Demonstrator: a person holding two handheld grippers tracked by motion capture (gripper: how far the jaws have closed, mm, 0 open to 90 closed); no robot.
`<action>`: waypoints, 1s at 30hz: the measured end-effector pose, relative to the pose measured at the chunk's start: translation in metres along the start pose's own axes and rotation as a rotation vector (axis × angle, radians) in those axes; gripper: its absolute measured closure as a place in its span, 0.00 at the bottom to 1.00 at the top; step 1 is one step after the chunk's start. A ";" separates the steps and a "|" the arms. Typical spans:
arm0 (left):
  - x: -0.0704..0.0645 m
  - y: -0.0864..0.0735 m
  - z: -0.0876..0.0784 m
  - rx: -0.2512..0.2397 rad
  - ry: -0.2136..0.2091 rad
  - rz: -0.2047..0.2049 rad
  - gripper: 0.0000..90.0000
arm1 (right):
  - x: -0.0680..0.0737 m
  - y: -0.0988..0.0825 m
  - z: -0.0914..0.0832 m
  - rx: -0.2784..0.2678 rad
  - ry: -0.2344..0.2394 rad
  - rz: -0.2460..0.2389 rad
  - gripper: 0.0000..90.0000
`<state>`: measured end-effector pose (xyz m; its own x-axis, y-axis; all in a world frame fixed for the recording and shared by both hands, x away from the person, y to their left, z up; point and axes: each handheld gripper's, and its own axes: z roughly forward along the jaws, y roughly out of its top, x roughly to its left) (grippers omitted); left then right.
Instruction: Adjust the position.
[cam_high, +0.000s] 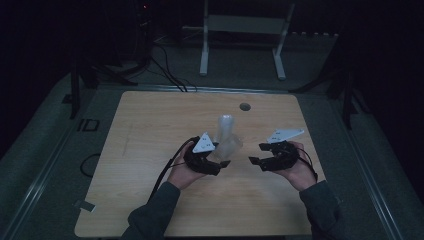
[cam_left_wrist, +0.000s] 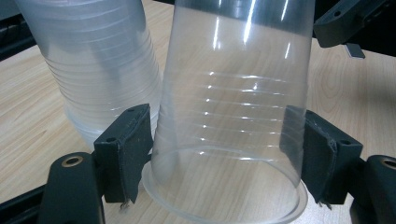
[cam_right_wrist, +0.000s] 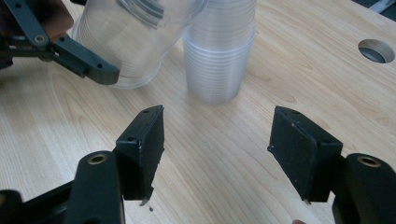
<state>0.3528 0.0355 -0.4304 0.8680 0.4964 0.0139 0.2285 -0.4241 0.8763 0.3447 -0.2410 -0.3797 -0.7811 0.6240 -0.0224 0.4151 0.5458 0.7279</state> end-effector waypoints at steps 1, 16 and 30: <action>0.000 0.000 0.000 0.002 0.001 0.003 0.28 | 0.000 0.000 0.000 0.005 0.001 -0.002 0.39; 0.001 0.004 -0.005 0.023 -0.001 0.035 0.29 | -0.002 0.005 0.000 0.068 0.003 -0.058 0.39; -0.001 0.003 -0.002 0.060 -0.012 0.070 0.32 | 0.003 0.011 -0.001 0.125 0.006 -0.120 0.39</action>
<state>0.3517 0.0350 -0.4268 0.8879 0.4548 0.0684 0.1923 -0.5023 0.8430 0.3465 -0.2332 -0.3711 -0.8312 0.5469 -0.0999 0.3731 0.6820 0.6290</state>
